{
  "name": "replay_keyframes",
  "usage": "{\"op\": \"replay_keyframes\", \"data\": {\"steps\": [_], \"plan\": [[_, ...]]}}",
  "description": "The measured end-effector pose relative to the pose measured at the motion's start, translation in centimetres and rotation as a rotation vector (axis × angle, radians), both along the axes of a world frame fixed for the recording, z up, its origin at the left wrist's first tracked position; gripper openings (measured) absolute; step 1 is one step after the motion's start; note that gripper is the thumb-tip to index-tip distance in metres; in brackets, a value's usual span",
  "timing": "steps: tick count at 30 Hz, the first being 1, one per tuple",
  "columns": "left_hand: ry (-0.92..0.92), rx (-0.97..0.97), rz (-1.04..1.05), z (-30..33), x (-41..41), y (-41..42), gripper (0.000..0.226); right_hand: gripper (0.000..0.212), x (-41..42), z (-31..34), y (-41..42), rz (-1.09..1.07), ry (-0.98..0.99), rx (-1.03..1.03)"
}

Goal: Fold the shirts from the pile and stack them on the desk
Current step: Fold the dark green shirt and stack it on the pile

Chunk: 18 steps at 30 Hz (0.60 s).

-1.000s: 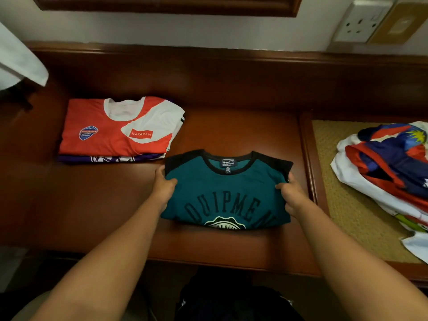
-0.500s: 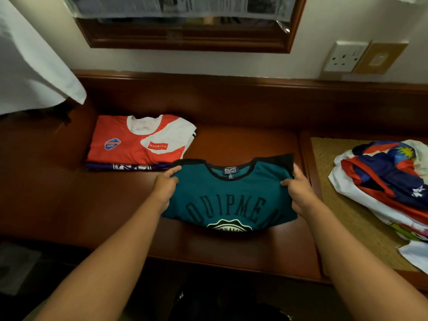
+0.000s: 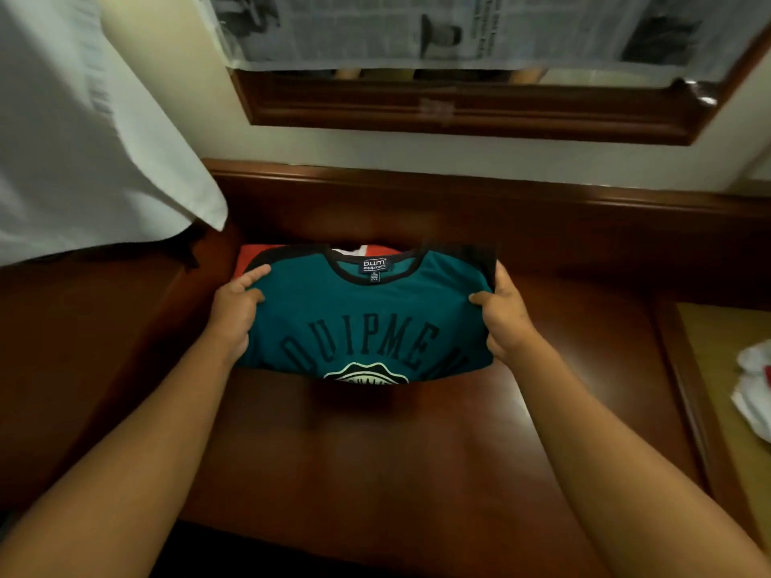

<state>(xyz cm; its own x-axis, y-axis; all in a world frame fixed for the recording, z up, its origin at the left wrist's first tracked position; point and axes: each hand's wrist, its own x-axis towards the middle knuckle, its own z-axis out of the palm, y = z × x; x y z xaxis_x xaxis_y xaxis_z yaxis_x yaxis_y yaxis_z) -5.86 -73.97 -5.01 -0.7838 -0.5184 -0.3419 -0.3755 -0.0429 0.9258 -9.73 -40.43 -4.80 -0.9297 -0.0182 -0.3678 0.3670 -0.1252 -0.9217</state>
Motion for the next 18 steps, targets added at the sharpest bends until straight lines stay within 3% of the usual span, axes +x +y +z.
{"op": "replay_keyframes", "data": {"steps": [9, 18], "plan": [[-0.094, -0.154, 0.017, -3.8, -6.5, -11.4, 0.054, 0.061, -6.5, -4.1, -12.3, 0.024, -0.020, 0.071], [-0.136, -0.418, -0.216, -8.8, -9.9, -12.5, 0.062, 0.057, -7.8, -8.6, -13.2, -0.064, -0.130, 0.153]]}}
